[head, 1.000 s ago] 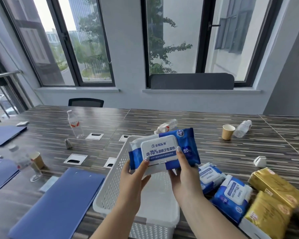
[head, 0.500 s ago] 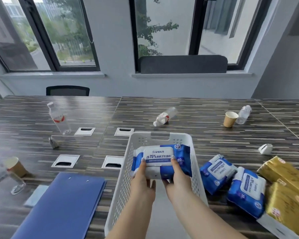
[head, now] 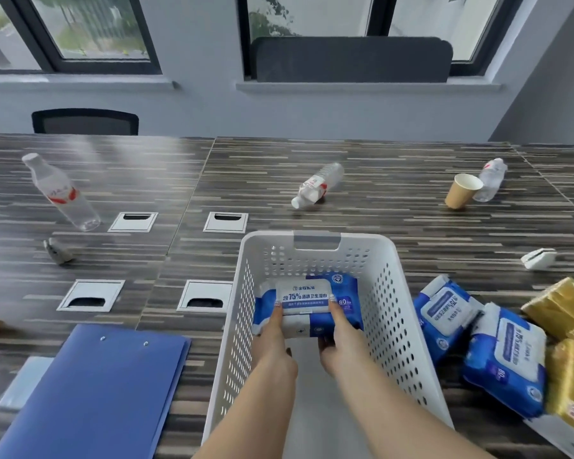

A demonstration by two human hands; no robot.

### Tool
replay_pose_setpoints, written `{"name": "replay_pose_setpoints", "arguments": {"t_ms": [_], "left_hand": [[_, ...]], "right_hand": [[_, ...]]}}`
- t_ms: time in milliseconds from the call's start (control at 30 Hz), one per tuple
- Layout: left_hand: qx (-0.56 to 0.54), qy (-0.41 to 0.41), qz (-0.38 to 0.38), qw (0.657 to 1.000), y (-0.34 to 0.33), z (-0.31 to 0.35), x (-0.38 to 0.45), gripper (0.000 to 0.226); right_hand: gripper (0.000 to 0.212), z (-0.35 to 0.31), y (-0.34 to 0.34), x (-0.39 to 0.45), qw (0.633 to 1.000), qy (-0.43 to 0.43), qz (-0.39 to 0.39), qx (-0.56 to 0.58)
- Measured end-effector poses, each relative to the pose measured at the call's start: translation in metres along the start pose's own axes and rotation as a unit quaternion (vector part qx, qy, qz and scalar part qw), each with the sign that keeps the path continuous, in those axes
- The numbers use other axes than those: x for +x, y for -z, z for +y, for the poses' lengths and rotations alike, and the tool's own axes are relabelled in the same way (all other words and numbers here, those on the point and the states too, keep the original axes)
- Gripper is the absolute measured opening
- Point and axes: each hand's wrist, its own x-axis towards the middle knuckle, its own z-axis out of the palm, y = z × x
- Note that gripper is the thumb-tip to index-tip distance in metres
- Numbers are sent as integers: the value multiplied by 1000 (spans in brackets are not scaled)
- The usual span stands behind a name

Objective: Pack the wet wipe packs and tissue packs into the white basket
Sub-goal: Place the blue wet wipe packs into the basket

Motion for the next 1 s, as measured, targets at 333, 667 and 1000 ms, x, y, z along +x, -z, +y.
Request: {"name": "replay_pose_setpoints", "arguments": {"t_ms": [333, 667, 1000], "left_hand": [[23, -2, 1, 1000, -2, -2, 48, 24], [50, -20, 39, 998, 0, -10, 63, 21], [76, -7, 43, 996, -1, -5, 63, 24]], "right_hand": [[43, 20, 4, 52, 999, -13, -26, -33], [29, 35, 15, 68, 957, 115, 48, -263], [33, 30, 20, 75, 944, 102, 54, -310]]}}
